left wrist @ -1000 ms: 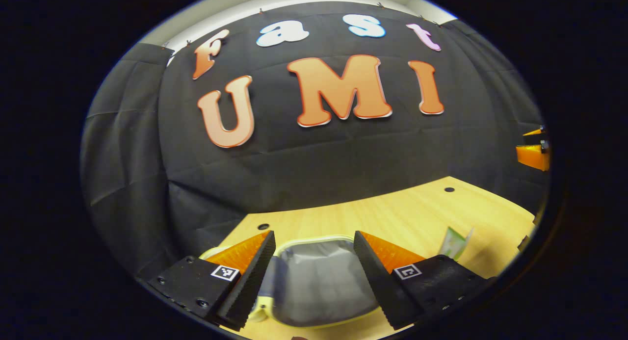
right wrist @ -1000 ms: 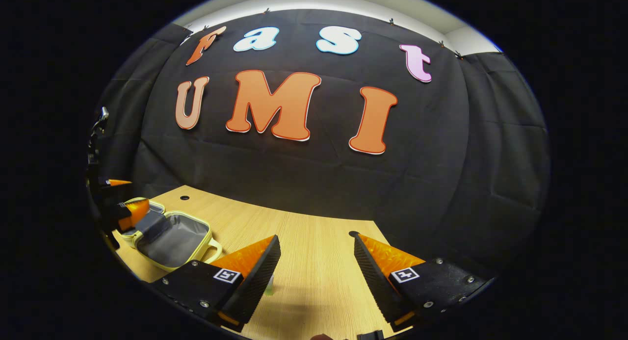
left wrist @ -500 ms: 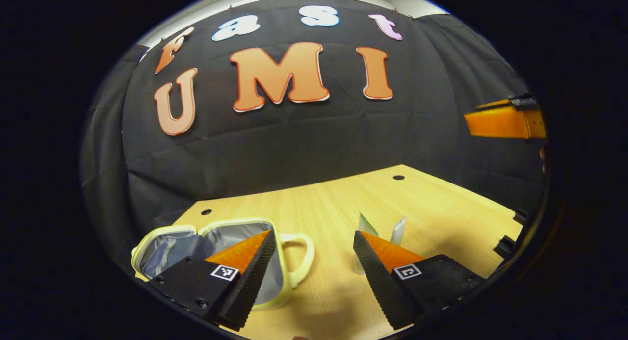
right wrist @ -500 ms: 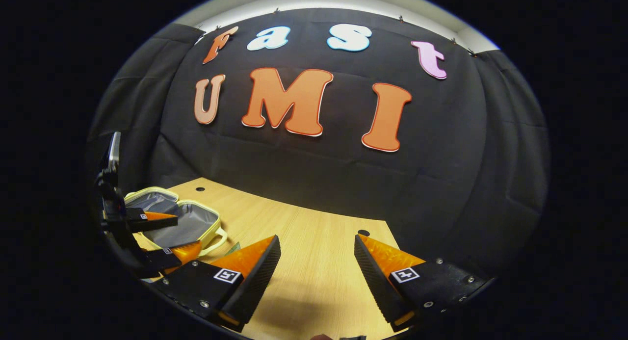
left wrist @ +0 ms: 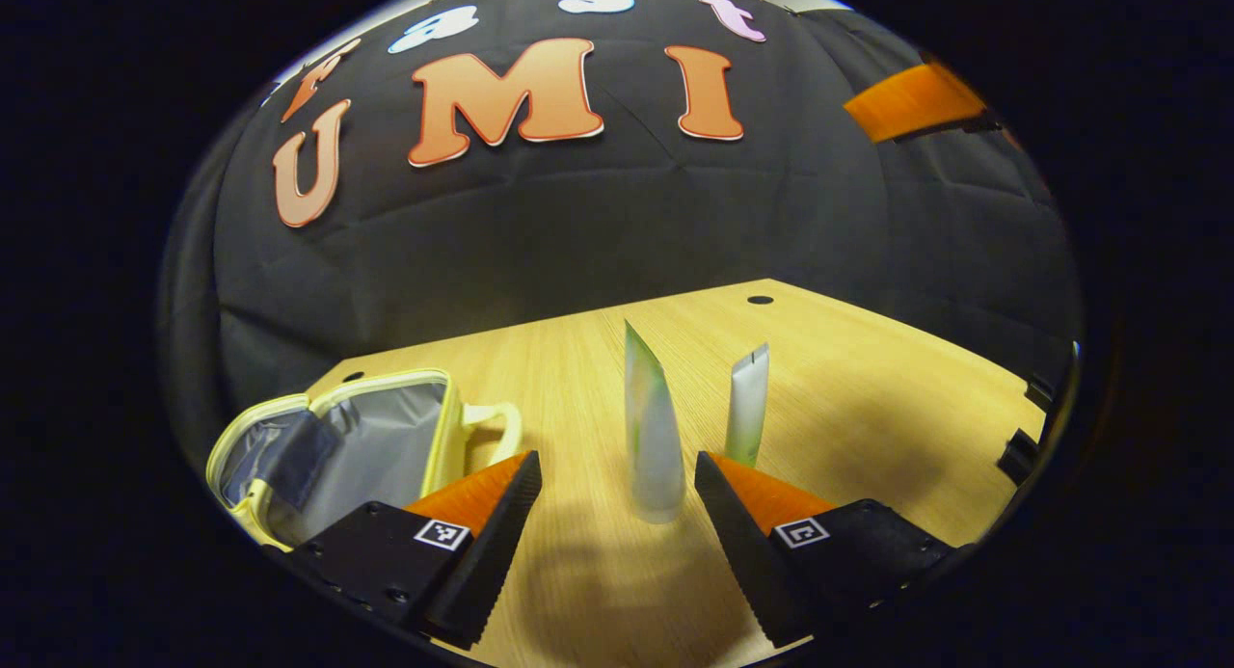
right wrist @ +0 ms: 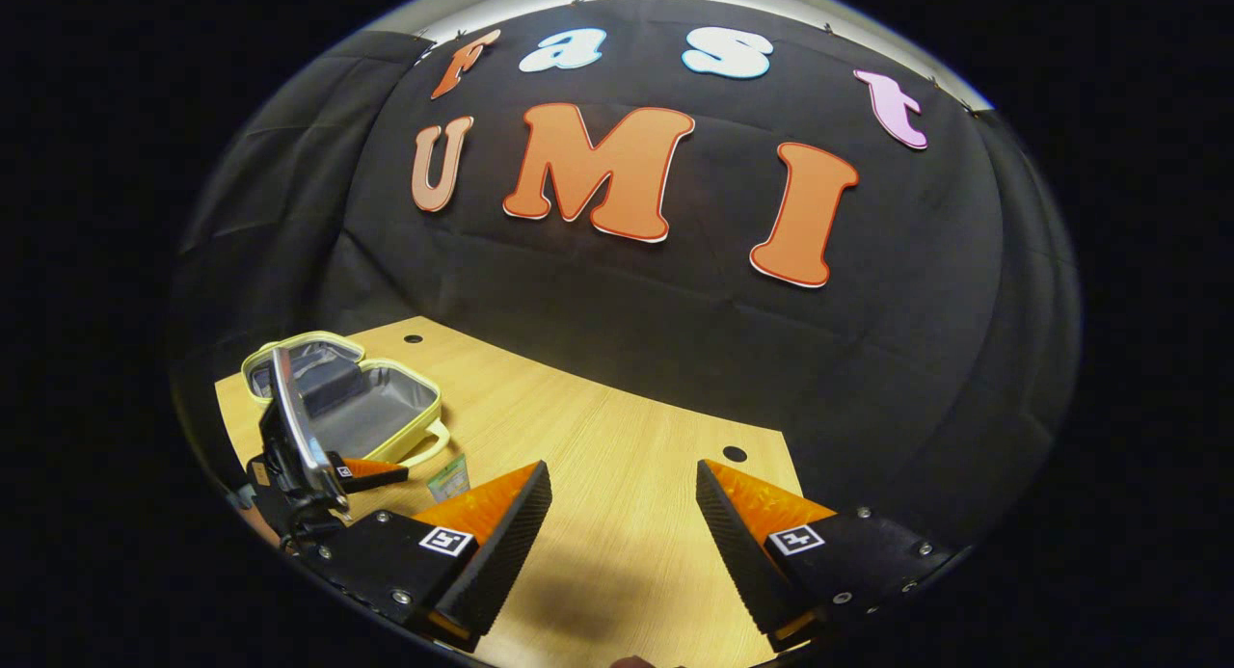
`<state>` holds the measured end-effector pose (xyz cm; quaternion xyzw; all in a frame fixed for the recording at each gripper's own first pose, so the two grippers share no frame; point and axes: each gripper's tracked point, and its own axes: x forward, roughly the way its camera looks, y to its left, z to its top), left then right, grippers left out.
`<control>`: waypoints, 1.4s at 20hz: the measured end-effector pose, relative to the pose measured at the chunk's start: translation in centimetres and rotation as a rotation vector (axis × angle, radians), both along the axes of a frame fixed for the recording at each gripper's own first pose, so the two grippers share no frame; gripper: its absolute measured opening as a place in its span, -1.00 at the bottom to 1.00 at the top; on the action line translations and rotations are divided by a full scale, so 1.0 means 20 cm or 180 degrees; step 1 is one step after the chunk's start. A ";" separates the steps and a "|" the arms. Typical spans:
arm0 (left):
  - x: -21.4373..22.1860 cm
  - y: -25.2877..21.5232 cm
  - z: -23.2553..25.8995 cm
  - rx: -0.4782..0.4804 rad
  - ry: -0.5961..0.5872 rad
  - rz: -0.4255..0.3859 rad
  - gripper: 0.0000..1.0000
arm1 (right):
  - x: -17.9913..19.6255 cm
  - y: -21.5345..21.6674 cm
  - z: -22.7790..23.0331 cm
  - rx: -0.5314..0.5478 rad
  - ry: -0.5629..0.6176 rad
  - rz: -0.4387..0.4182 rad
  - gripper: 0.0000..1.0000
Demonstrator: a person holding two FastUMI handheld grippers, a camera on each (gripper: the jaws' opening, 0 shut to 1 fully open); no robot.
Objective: First open the suitcase, pack the skin care products into it, and then close the suitcase.
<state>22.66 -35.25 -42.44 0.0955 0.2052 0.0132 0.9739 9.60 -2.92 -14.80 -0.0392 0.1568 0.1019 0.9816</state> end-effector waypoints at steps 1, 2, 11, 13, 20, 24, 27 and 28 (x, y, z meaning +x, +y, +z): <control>0.02 -0.01 -0.05 -0.0008 0.0037 -0.0023 0.98 | 0.01 0.00 -0.01 0.0007 0.0014 0.0012 0.92; 0.05 -0.01 -0.09 -0.0027 0.0074 -0.0033 0.93 | 0.01 0.01 -0.02 0.0017 0.0036 0.0032 0.92; 0.15 -0.08 -0.12 -0.0098 0.0278 -0.0233 -0.10 | 0.10 0.03 -0.07 0.0026 0.0124 0.0061 0.92; 0.12 -0.04 -0.08 -0.0169 0.0300 -0.0137 -0.12 | 0.10 0.03 -0.10 0.0035 0.0143 0.0054 0.92; 0.02 0.16 0.21 -0.0120 0.0185 0.0060 -0.12 | 0.07 0.14 -0.22 0.0149 0.0317 0.0155 0.92; -0.05 0.27 0.34 0.0013 0.0151 0.0146 -0.12 | 0.03 0.22 -0.30 0.0295 0.0449 0.0220 0.92; -0.10 0.41 0.45 -0.0033 0.0086 0.0358 -0.12 | 0.03 0.29 -0.37 0.0307 0.0554 0.0319 0.92; -0.12 0.45 0.48 -0.0047 0.0078 0.0433 -0.12 | 0.02 0.31 -0.40 0.0308 0.0616 0.0352 0.92</control>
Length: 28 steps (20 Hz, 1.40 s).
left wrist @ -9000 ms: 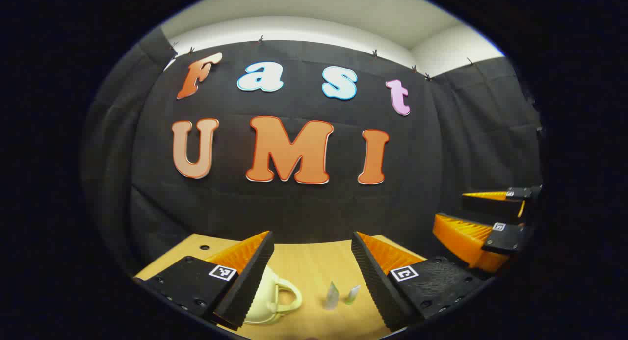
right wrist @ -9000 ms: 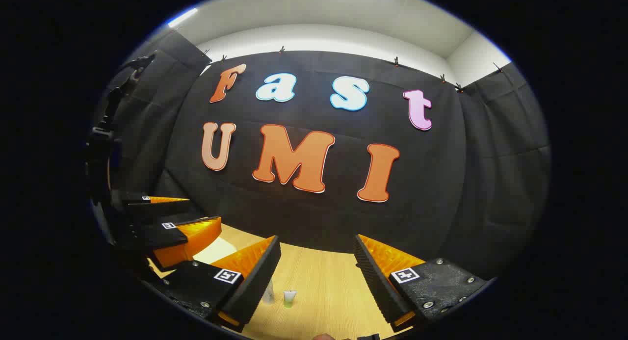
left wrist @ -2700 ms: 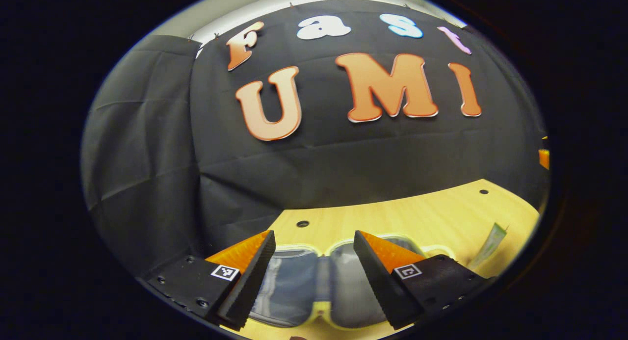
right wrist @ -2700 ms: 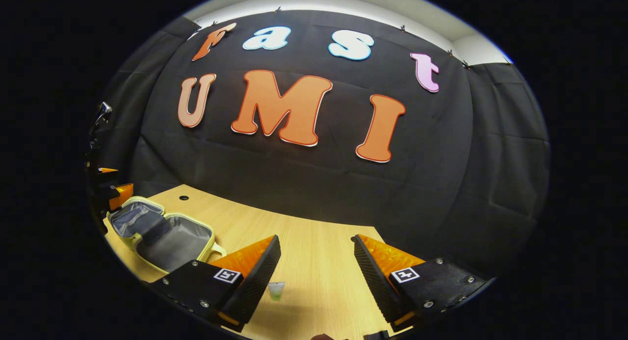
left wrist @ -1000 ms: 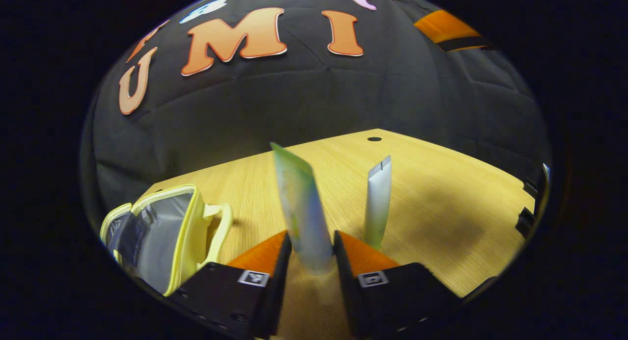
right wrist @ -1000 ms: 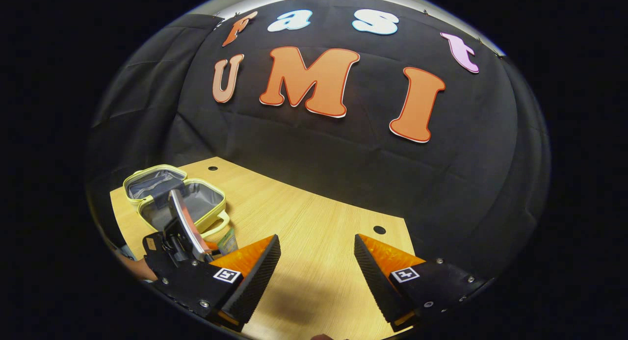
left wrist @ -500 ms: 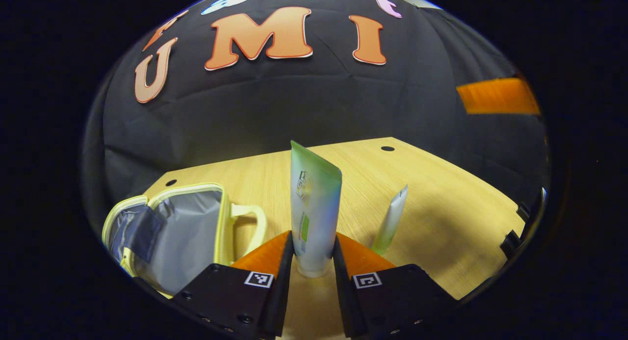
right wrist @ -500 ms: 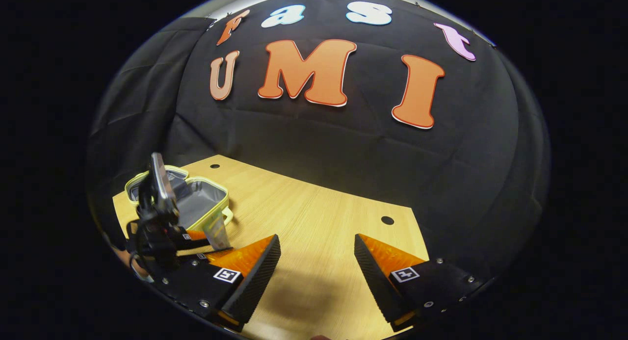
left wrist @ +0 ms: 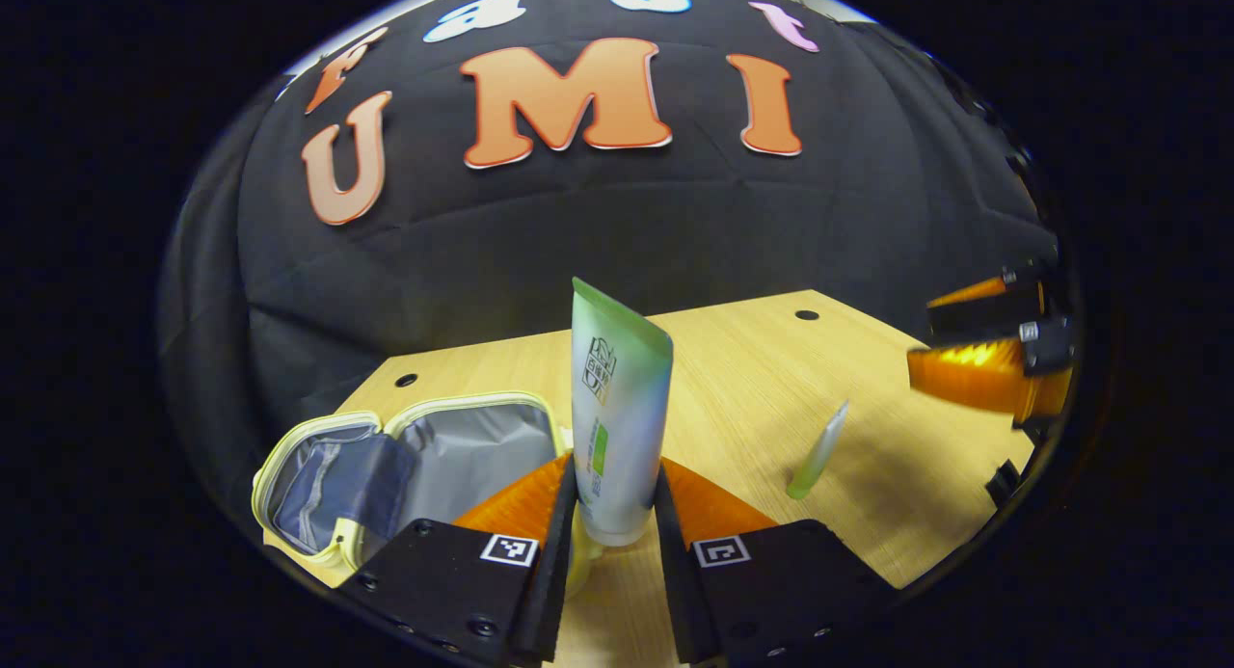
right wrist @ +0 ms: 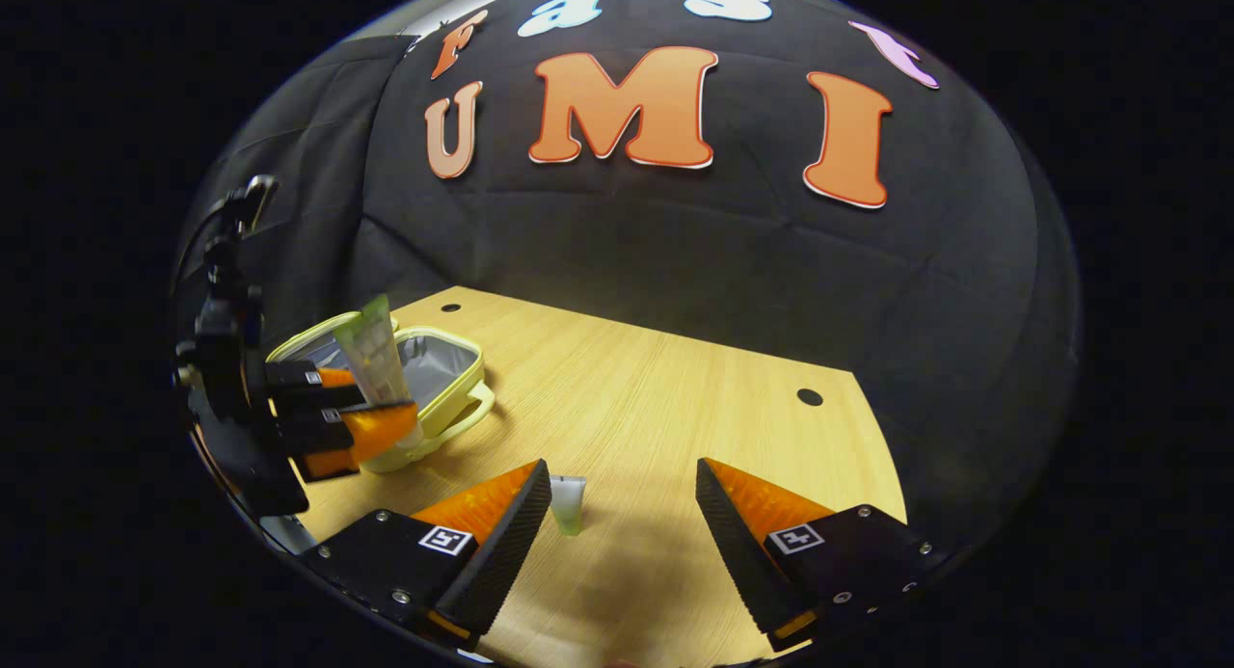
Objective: First open the suitcase, pack the skin care products into it, and then close the suitcase.
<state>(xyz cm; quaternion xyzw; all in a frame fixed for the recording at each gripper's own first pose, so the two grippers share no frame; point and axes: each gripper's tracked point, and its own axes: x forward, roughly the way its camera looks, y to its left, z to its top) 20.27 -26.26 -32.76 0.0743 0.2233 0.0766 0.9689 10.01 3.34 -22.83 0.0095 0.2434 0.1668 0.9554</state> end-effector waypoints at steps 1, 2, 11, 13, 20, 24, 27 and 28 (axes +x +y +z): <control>-0.02 0.06 0.02 0.0020 0.0006 0.0068 -0.12 | -0.01 0.03 -0.02 0.0025 0.0079 0.0033 0.92; -0.04 0.11 0.04 0.0048 0.0016 0.0130 -0.12 | -0.02 0.04 -0.05 0.0055 0.0136 0.0048 0.92; -0.17 0.55 0.08 0.0067 0.0225 0.0426 -0.12 | 0.02 0.18 -0.33 -0.0046 0.0513 0.0045 0.93; -0.18 0.63 0.06 0.0019 0.0251 0.0491 -0.12 | 0.01 0.20 -0.38 -0.0099 0.0611 0.0030 0.92; -0.18 0.81 -0.05 -0.0215 0.0504 0.0595 -0.12 | 0.05 0.28 -0.49 -0.0072 0.0741 -0.0080 0.67; -0.17 0.88 -0.15 -0.0367 0.0809 0.0663 -0.12 | 0.09 0.31 -0.53 0.0021 0.0836 -0.0123 0.46; -0.17 0.91 -0.28 -0.0461 0.1098 0.0692 -0.11 | 0.09 0.33 -0.58 -0.0007 0.0934 -0.0093 0.10; -0.18 0.91 -0.30 -0.0490 0.1210 0.0689 -0.12 | 0.10 0.33 -0.60 -0.0034 0.0944 -0.0114 0.14</control>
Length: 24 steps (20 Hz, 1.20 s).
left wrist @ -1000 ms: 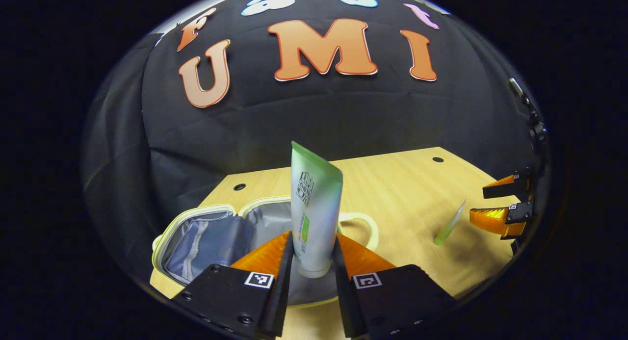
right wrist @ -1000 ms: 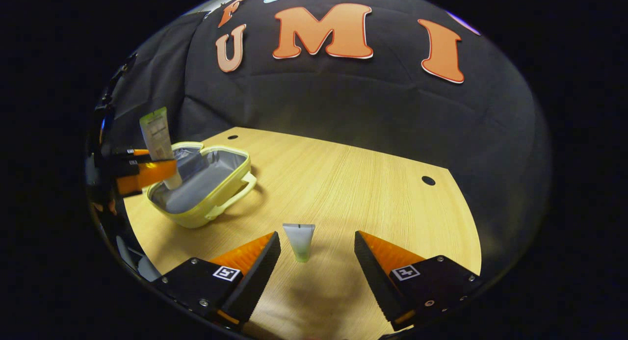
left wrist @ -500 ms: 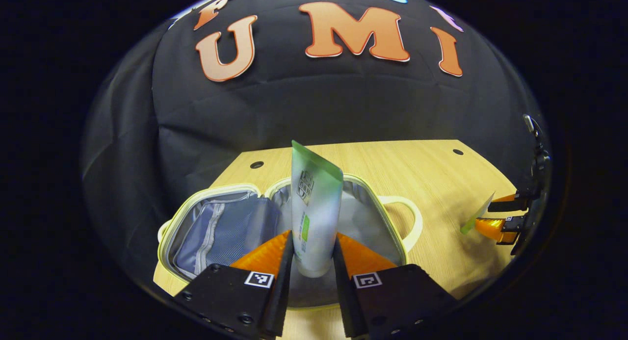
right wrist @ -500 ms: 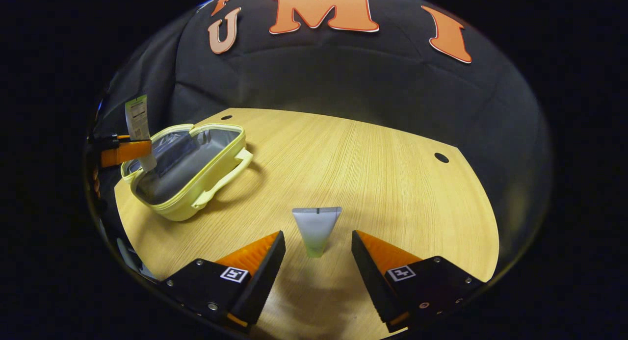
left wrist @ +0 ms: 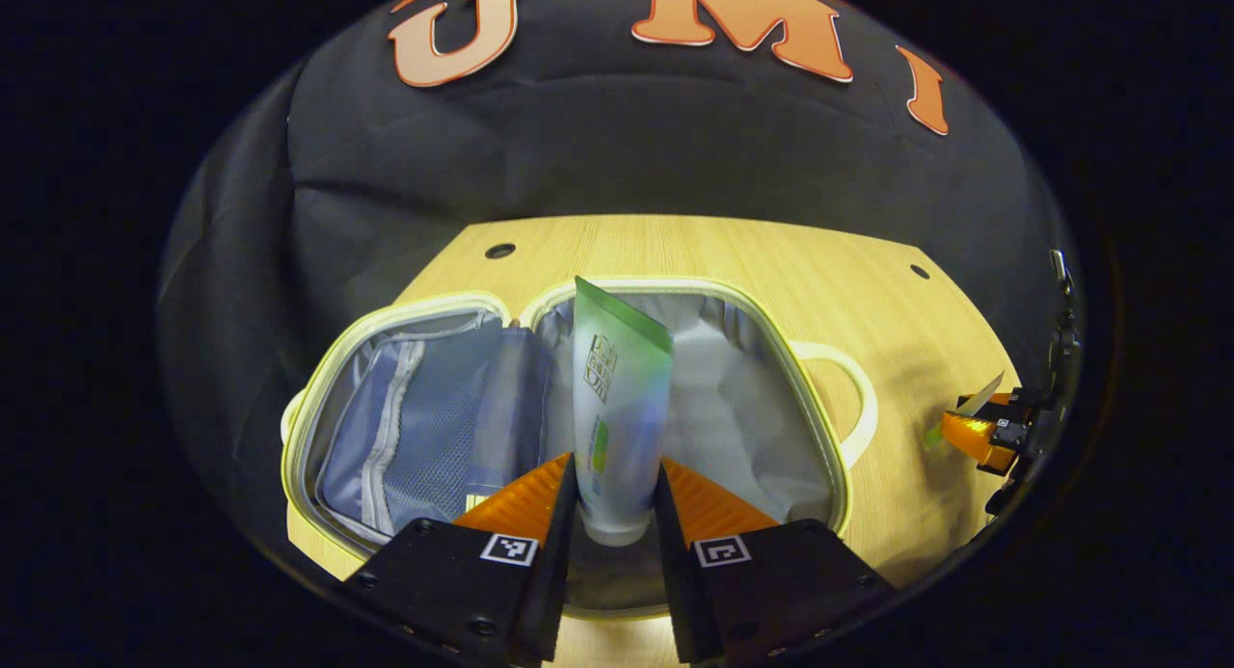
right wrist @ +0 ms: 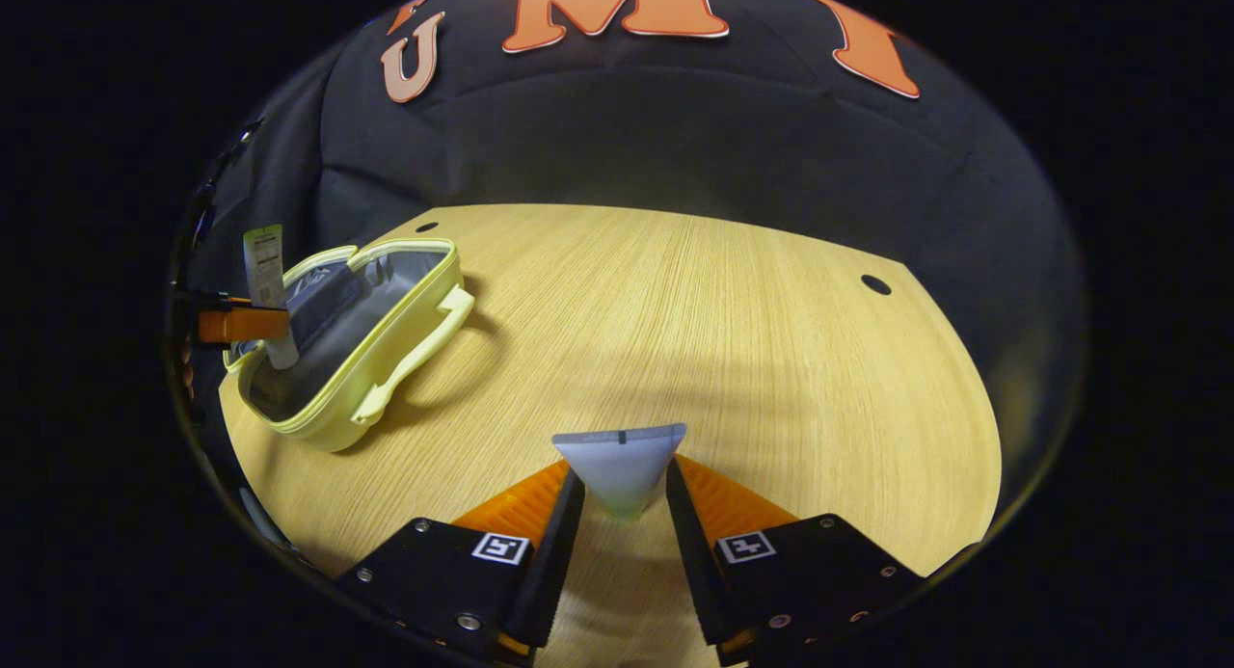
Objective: First open the suitcase, pack the skin care products into it, and then close the suitcase.
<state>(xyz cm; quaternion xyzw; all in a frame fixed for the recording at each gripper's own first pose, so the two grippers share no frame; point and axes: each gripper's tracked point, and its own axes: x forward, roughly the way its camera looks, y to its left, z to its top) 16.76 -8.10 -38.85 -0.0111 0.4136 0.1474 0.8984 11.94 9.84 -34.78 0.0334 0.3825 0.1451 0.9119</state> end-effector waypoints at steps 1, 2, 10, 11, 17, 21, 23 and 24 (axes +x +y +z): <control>0.00 0.01 -0.03 -0.0024 0.0087 -0.0005 -0.09 | 0.01 0.00 -0.01 -0.0013 -0.0010 -0.0010 -0.05; -0.01 0.01 -0.06 -0.0053 0.0199 0.0006 -0.09 | 0.01 0.00 -0.02 -0.0016 0.0001 -0.0031 0.00; 0.03 0.02 -0.19 -0.0170 0.0529 -0.0022 -0.25 | -0.02 0.10 0.22 0.0119 -0.0074 0.0008 -0.22; 0.03 0.02 -0.21 -0.0207 0.0528 -0.0005 -0.25 | -0.02 0.12 0.27 0.0130 -0.0110 0.0023 -0.21; 0.08 0.05 -0.10 -0.0361 0.0065 -0.0021 -0.06 | -0.03 0.36 0.61 0.0329 -0.0221 0.0210 -0.22; 0.10 0.15 0.12 -0.0440 -0.0416 0.0000 0.46 | -0.03 0.62 0.71 0.0445 -0.0136 0.0402 -0.22; 0.06 0.22 0.19 -0.0521 -0.0557 0.0015 0.70 | -0.02 0.75 0.70 0.0397 -0.0082 0.0529 -0.22; 0.04 0.28 0.23 -0.0508 -0.0632 0.0051 0.86 | -0.02 0.81 0.68 0.0377 -0.0026 0.0574 -0.22</control>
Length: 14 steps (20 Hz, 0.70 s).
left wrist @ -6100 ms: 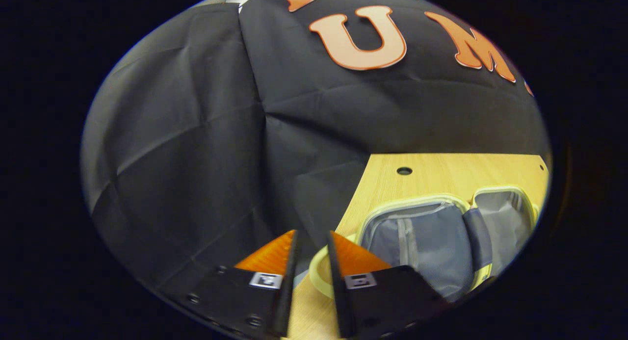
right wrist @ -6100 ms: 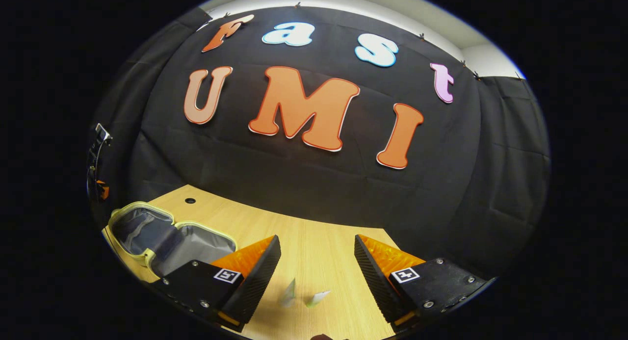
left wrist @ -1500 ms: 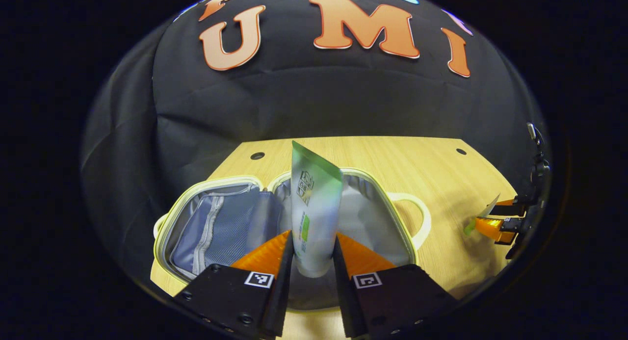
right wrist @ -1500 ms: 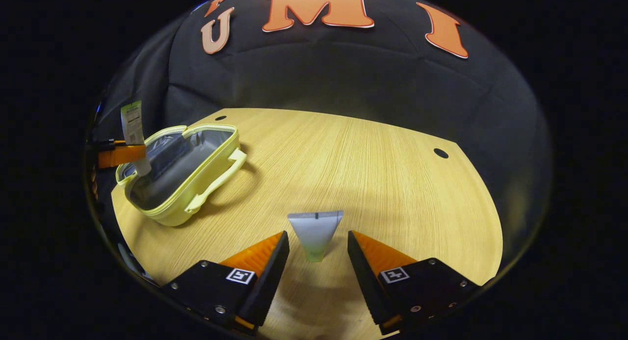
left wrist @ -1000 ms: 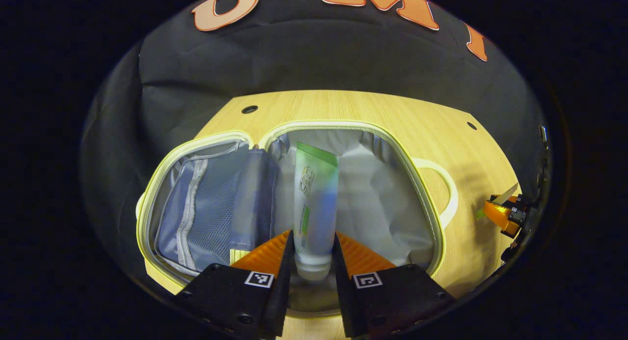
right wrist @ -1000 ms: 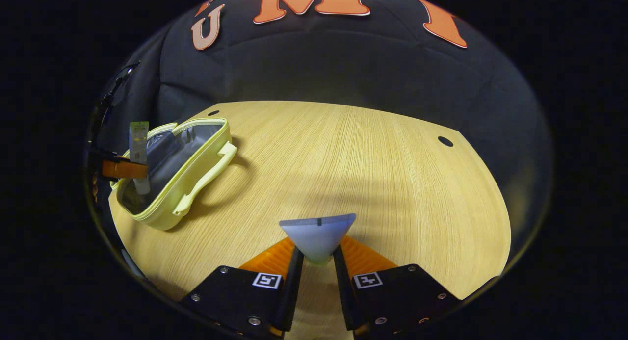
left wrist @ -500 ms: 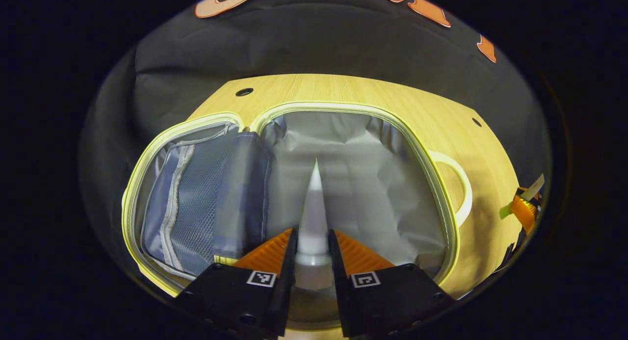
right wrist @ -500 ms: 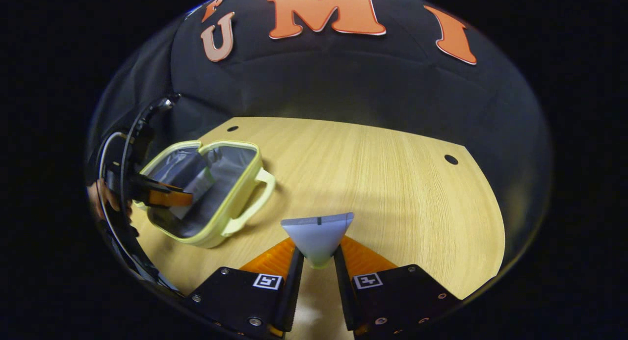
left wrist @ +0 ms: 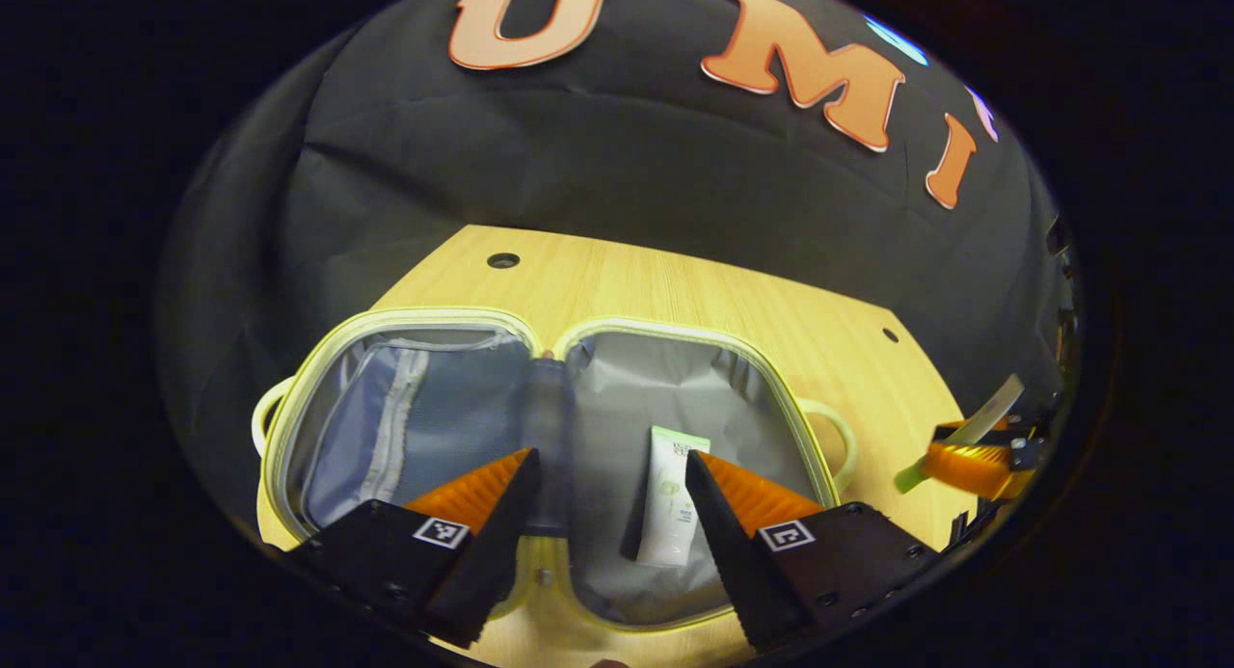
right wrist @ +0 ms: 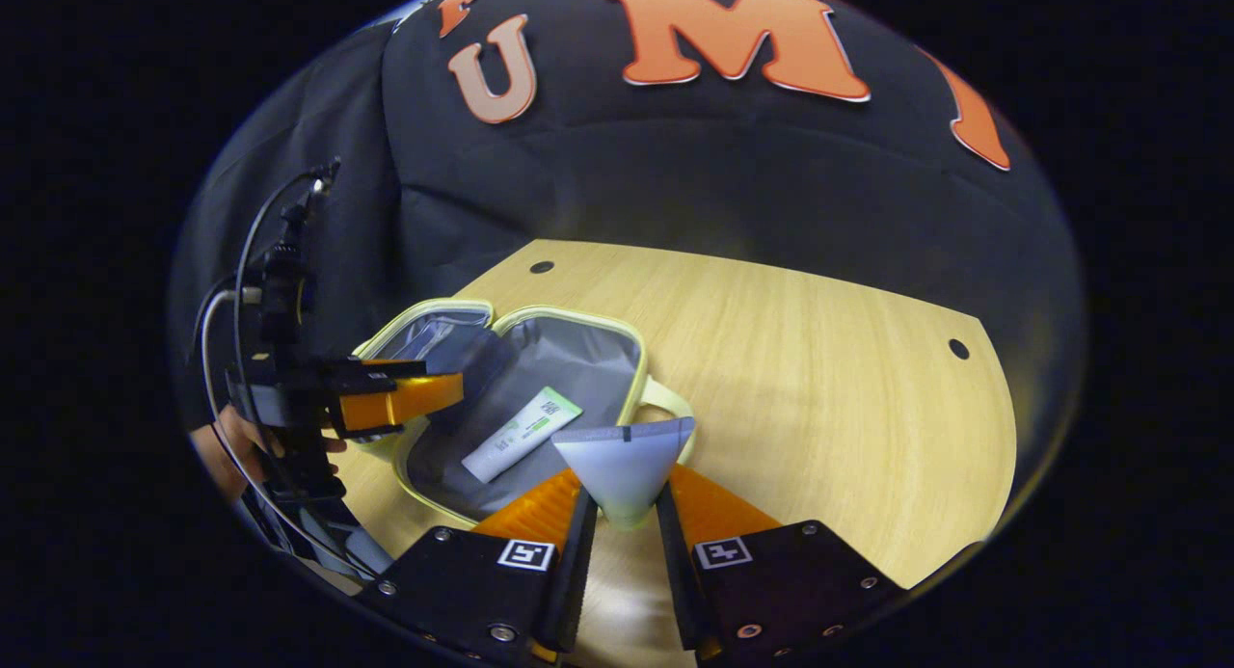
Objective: First open the suitcase, pack the skin care products into it, and then close the suitcase.
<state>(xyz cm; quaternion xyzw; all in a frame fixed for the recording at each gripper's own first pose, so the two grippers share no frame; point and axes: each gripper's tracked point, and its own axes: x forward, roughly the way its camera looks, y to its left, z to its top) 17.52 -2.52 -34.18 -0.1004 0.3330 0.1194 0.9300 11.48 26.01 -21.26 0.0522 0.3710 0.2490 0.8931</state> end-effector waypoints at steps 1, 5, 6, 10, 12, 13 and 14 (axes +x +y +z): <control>-0.03 0.08 0.04 0.0053 -0.0063 0.0048 0.90 | -0.01 0.07 -0.02 0.0004 0.0074 0.0053 -0.22; -0.19 0.42 0.18 0.0314 -0.0156 0.0231 0.92 | 0.00 0.28 -0.10 -0.0041 0.0322 0.0160 -0.22; -0.23 0.50 0.19 0.0341 -0.0157 0.0290 0.91 | 0.01 0.33 -0.11 -0.0061 0.0371 0.0167 -0.22; -0.39 0.79 0.18 0.0294 -0.0146 0.0575 0.92 | 0.01 0.41 -0.25 -0.0284 0.0653 0.0197 -0.22; -0.47 0.93 0.14 0.0263 -0.0092 0.0679 0.92 | 0.01 0.44 -0.34 -0.0402 0.0832 0.0158 -0.22; -0.51 1.00 0.12 0.0245 -0.0059 0.0741 0.92 | 0.02 0.46 -0.37 -0.0419 0.0915 0.0119 -0.21; -0.54 1.06 0.11 0.0192 -0.0042 0.0803 0.92 | 0.02 0.47 -0.40 -0.0447 0.1007 0.0074 -0.21</control>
